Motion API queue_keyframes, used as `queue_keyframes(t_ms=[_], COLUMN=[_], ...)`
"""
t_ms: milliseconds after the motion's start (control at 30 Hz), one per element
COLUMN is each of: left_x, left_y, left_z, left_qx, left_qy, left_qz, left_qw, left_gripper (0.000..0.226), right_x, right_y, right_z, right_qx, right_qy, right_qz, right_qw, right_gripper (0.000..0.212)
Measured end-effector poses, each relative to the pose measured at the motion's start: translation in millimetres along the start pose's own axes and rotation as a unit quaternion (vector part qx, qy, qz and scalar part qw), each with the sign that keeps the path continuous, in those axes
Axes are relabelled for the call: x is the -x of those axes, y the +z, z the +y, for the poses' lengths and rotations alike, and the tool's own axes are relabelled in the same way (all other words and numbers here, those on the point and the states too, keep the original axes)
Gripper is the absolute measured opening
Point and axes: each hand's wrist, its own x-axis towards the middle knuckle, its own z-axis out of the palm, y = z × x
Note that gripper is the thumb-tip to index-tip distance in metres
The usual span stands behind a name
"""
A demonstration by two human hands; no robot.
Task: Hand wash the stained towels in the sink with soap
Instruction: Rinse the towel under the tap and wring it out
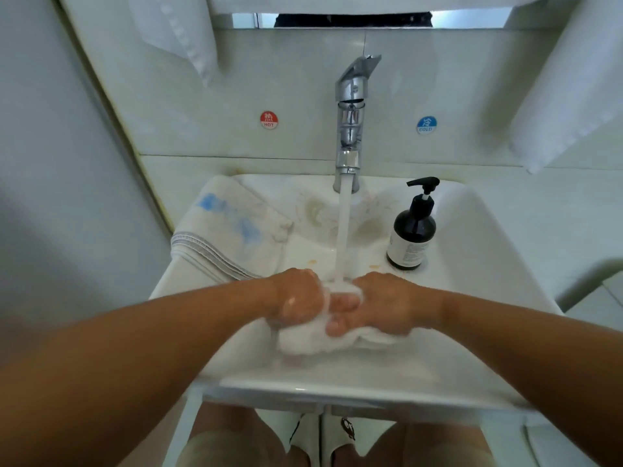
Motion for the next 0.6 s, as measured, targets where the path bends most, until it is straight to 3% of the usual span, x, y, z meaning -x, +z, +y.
queue_keyframes(t_ms=[67, 200, 267, 333, 433, 500, 600], left_x=[0.1, 6.8, 12.9, 14.4, 11.9, 11.0, 7.0], left_y=[-9.2, 5.4, 17.0, 26.9, 26.4, 23.3, 23.3], left_z=[-6.4, -21.5, -27.1, -27.0, -20.4, -17.4, -16.0], left_qx=[0.026, 0.061, 0.069, -0.005, -0.112, -0.152, -0.132], left_qy=[-0.008, 0.098, 0.139, 0.134, 0.126, 0.140, 0.133], left_qz=[-0.056, 0.037, 0.018, 0.035, 0.063, 0.072, 0.105], left_qw=[0.998, 0.993, 0.988, 0.990, 0.984, 0.976, 0.977], left_gripper=[0.088, 0.081, 0.092, 0.101, 0.108, 0.094, 0.061], right_x=[3.5, 10.8, 16.0, 17.0, 12.7, 10.7, 7.4], right_y=[-2.9, -15.5, -17.0, -10.6, 6.9, 13.1, 13.3], right_z=[-1.3, -4.9, -2.8, 0.2, 7.2, 4.5, 1.7], right_qx=[-0.050, 0.113, 0.095, 0.064, 0.154, 0.180, 0.185], right_qy=[0.038, 0.051, -0.005, -0.073, -0.102, -0.077, -0.050], right_qz=[-0.030, 0.098, 0.041, -0.030, -0.001, 0.024, 0.040], right_qw=[0.998, 0.987, 0.995, 0.995, 0.983, 0.980, 0.981], right_gripper=[0.070, 0.067, 0.073, 0.086, 0.098, 0.103, 0.082])
